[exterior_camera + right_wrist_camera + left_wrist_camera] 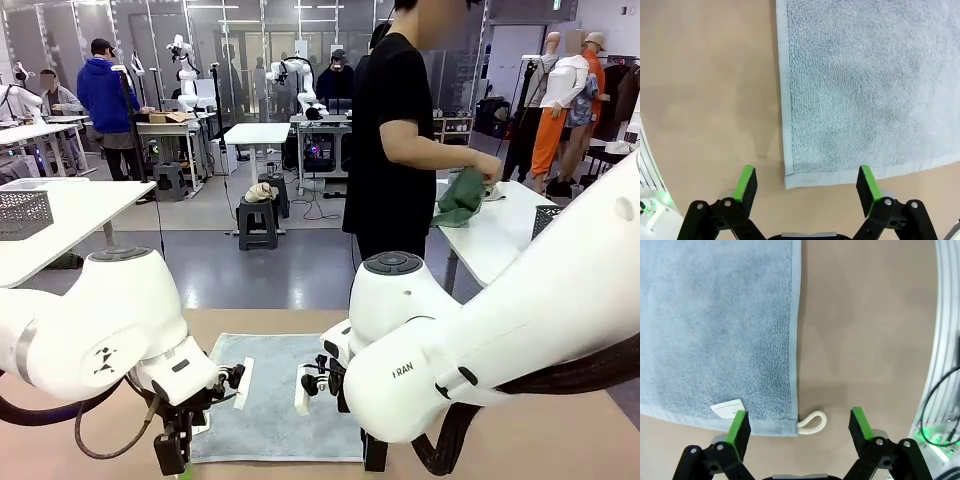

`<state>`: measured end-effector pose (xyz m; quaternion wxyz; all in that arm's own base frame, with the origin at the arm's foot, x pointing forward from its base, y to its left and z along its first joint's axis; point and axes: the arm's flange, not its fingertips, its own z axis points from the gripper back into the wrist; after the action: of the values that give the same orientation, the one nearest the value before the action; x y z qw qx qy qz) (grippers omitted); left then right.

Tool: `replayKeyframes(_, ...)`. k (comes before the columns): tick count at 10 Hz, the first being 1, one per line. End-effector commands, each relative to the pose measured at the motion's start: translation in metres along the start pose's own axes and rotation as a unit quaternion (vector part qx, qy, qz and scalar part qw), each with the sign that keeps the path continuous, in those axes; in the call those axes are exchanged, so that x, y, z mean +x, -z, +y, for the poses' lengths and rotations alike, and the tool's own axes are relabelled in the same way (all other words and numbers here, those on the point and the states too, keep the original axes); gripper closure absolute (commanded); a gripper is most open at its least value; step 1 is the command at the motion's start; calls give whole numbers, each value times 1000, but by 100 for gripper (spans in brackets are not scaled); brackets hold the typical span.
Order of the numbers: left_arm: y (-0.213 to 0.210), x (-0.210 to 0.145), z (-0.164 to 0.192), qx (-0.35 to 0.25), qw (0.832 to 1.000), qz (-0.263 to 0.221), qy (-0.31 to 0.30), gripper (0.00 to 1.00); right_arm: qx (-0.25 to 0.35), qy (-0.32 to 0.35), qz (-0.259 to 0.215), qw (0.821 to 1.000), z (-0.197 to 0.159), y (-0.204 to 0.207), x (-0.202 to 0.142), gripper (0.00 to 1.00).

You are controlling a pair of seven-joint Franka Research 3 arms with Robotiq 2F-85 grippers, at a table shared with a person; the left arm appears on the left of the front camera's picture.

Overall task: Fold the towels and place them in the basket.
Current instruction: When a person lays out a Towel with hook on the table, fold it in half twice.

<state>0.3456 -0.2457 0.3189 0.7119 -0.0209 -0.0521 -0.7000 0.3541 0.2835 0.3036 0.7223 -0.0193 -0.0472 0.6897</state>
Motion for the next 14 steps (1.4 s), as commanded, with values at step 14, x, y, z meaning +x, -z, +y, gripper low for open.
replayKeyframes(14, 20, -6, 1, 2, 998, 52, 17, 0, -1, 2, 28, 1000, 1, 14, -3, 0)
